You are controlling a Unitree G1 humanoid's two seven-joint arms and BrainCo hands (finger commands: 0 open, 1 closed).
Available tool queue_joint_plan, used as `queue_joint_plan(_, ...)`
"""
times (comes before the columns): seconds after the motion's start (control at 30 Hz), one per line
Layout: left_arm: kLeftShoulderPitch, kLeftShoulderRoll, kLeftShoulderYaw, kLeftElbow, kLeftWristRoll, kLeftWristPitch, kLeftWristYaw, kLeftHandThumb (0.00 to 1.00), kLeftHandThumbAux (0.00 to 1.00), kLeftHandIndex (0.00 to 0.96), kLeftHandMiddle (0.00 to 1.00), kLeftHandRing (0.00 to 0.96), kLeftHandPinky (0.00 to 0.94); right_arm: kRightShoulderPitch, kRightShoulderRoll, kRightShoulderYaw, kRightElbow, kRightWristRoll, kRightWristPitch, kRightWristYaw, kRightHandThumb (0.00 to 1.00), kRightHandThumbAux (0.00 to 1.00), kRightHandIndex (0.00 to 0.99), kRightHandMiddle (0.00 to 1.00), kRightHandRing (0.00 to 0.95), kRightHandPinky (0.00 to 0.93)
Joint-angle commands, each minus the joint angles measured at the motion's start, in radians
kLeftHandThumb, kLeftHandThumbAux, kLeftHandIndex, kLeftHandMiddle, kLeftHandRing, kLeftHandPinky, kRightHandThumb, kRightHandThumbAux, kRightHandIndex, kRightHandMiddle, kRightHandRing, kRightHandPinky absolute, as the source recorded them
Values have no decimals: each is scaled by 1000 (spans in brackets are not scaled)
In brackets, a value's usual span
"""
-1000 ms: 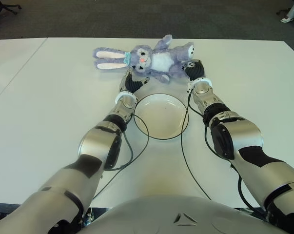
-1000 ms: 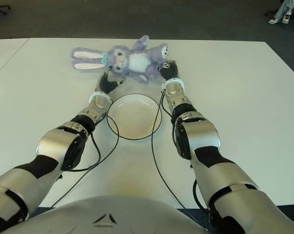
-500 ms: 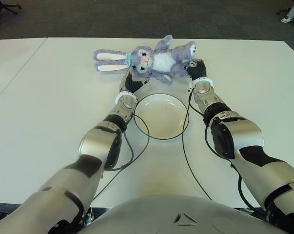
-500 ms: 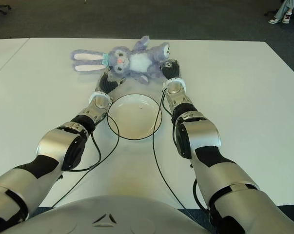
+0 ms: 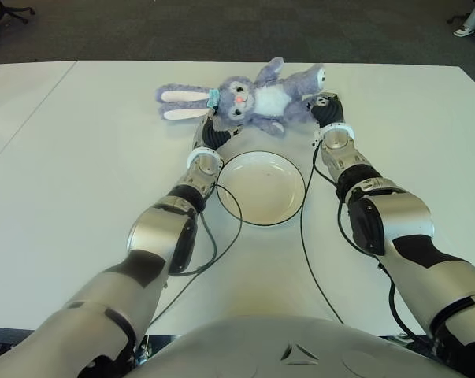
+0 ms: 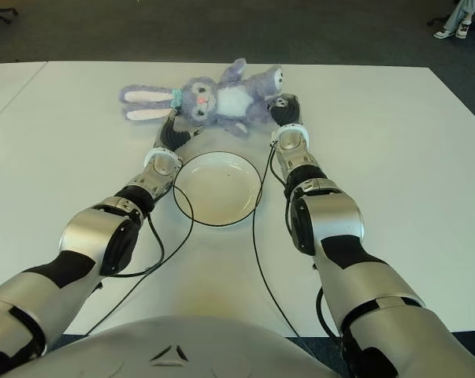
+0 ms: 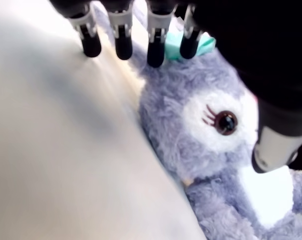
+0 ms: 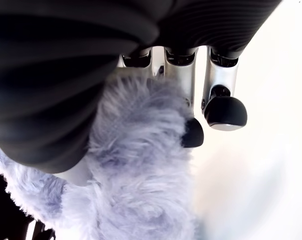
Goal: Put the doll into the plate.
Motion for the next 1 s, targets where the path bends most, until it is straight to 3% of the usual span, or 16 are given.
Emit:
queue_joint_plan(0.03, 36, -19, 1, 20, -8, 27, -24, 62, 609, 6, 0, 0, 0, -24, -21, -2, -5, 3, -25, -1, 709, 710, 439, 797, 808, 817)
queue_joint_plan(0.2, 39, -20, -1, 20, -6, 31, -27, 80, 621, 13, 0, 0, 0, -53, -18, 19, -35, -5, -117, 12, 708, 710, 440, 805, 819, 820)
queue_joint_plan(0.3, 41, -18, -1, 20, -6, 30, -28, 83, 621, 13, 0, 0, 0, -56, -16, 26, -37, -4, -135, 11, 708, 710, 440, 806, 821, 821)
queue_joint_plan(0.5, 82, -32, -42, 25, 32, 39, -36, 77, 633, 26, 0, 0, 0, -71, -23, 74, -78, -35, -262, 12, 706, 712, 440, 824, 844, 822)
queue_joint_plan(0.8, 166, -23, -178, 31, 144, 5, -65, 5, 592, 21, 0, 0, 0, -80, -30, 104, -139, -48, -373, 9, 704, 715, 440, 835, 850, 830)
queue_joint_plan(1.0, 178, -17, -288, 38, 231, 41, -113, 2, 561, 13, 0, 30, 0, -79, -35, 101, -157, -34, -437, 17, 706, 714, 440, 844, 860, 845)
